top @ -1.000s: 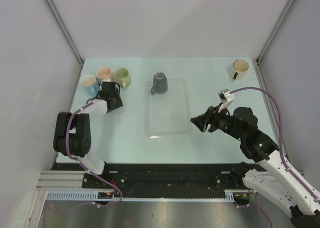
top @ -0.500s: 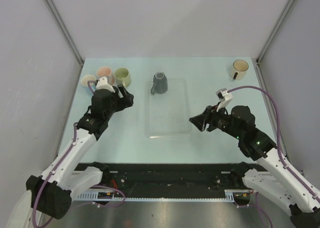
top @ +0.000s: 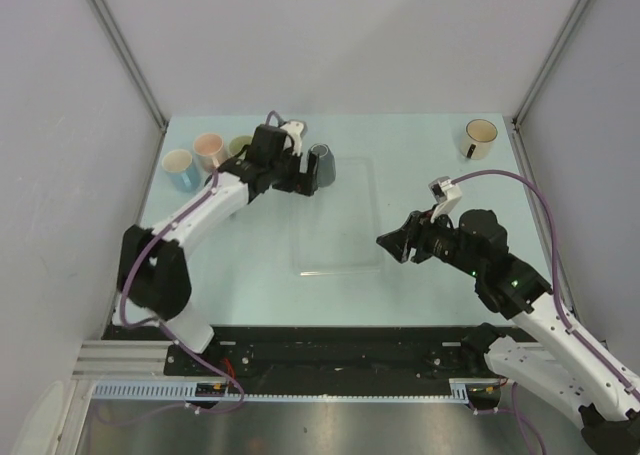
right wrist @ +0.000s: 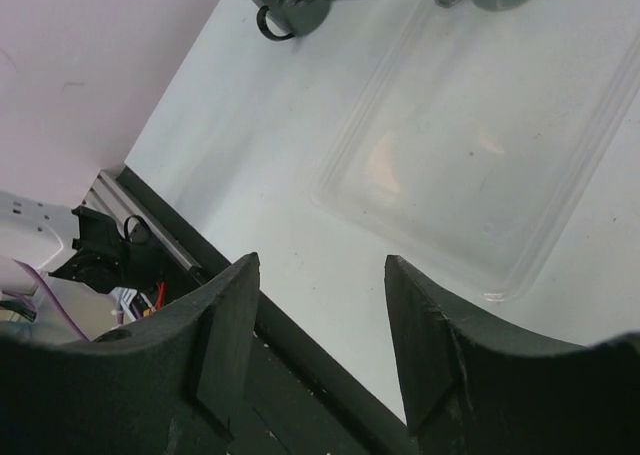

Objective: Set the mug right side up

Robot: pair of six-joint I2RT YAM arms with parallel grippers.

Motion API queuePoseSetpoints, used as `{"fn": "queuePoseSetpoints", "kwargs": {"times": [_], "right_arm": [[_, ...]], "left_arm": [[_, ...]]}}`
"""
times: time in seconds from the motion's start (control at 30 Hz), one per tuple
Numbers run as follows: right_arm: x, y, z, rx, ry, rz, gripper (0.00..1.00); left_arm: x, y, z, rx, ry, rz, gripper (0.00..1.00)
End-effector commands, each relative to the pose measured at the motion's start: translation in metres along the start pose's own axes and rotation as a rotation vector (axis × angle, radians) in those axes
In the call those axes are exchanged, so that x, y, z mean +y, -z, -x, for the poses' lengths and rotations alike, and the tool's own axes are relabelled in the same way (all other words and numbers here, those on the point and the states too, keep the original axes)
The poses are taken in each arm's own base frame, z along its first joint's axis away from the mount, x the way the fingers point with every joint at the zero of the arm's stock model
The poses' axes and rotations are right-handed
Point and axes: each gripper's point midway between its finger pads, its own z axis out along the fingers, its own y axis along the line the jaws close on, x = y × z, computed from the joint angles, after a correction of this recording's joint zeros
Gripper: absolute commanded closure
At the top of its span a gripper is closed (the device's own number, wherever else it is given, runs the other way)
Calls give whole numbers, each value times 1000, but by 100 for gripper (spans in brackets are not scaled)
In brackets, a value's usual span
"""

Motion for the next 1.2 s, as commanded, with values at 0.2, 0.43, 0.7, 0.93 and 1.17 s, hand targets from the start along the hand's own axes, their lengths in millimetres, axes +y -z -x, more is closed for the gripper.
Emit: {"fn": "queuePoseSetpoints", "kwargs": {"times": [0.2, 0.43, 0.7, 0.93, 1.17], "right_arm": [[16, 6, 12, -4, 2, 38, 43], [18, 2, 8, 21, 16, 51, 43], [14, -6, 4, 57, 19, 44, 43], [9, -12, 1, 74, 17, 26, 43], [4, -13, 0, 79, 15, 12, 43]], "left_arm": [[29, -56, 19, 179, -116, -42, 8], [34, -85, 8, 225, -140, -106, 24], [30, -103, 34, 131, -217, -149, 25], [34, -127, 30, 145, -254, -158, 26], [35, -142, 29, 137, -264, -164, 31]]}}
